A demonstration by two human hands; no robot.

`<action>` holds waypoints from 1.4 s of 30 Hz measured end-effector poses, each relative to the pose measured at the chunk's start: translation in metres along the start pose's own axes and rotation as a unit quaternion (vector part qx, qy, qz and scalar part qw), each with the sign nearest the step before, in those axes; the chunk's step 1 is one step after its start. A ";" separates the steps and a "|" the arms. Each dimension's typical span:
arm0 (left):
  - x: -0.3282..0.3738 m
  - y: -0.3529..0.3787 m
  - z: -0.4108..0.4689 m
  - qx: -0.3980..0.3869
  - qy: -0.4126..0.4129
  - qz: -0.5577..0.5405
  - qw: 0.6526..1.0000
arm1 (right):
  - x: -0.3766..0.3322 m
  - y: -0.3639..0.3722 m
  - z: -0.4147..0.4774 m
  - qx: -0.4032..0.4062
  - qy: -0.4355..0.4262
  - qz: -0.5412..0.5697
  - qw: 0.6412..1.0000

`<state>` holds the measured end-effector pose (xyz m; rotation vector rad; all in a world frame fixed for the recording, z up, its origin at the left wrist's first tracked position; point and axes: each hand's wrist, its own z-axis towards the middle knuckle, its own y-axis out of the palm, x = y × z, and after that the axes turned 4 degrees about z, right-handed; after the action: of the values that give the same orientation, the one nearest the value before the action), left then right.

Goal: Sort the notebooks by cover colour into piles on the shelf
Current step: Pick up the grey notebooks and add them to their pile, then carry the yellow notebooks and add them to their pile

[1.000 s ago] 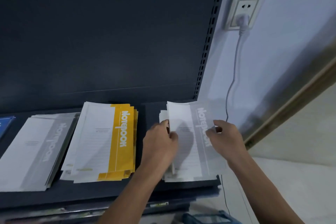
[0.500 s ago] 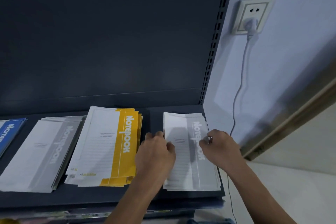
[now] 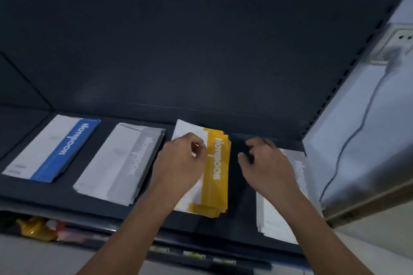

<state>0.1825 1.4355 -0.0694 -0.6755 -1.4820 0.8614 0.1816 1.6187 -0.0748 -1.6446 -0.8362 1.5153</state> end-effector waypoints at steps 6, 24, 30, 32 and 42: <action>-0.138 -0.098 -0.005 0.065 -0.097 -0.026 0.993 | -0.145 0.058 -0.006 -0.057 -0.119 0.010 0.991; -0.469 -0.318 -0.071 0.207 -0.248 -0.064 0.944 | -0.520 0.278 -0.071 -0.235 -0.360 0.065 0.900; -0.540 -0.358 -0.063 0.205 -0.281 -0.050 0.936 | -0.603 0.337 -0.068 -0.276 -0.390 0.073 0.875; -0.564 -0.377 -0.052 0.209 -0.288 -0.041 0.934 | -0.633 0.358 -0.061 -0.285 -0.396 0.077 0.869; -0.709 -0.475 -0.014 0.262 -0.341 -0.064 0.900 | -0.800 0.461 -0.034 -0.305 -0.435 0.088 0.843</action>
<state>0.3018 0.5907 -0.0703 0.1592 -1.7596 1.4093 0.1339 0.6965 -0.0558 -1.4022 -1.8473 2.3451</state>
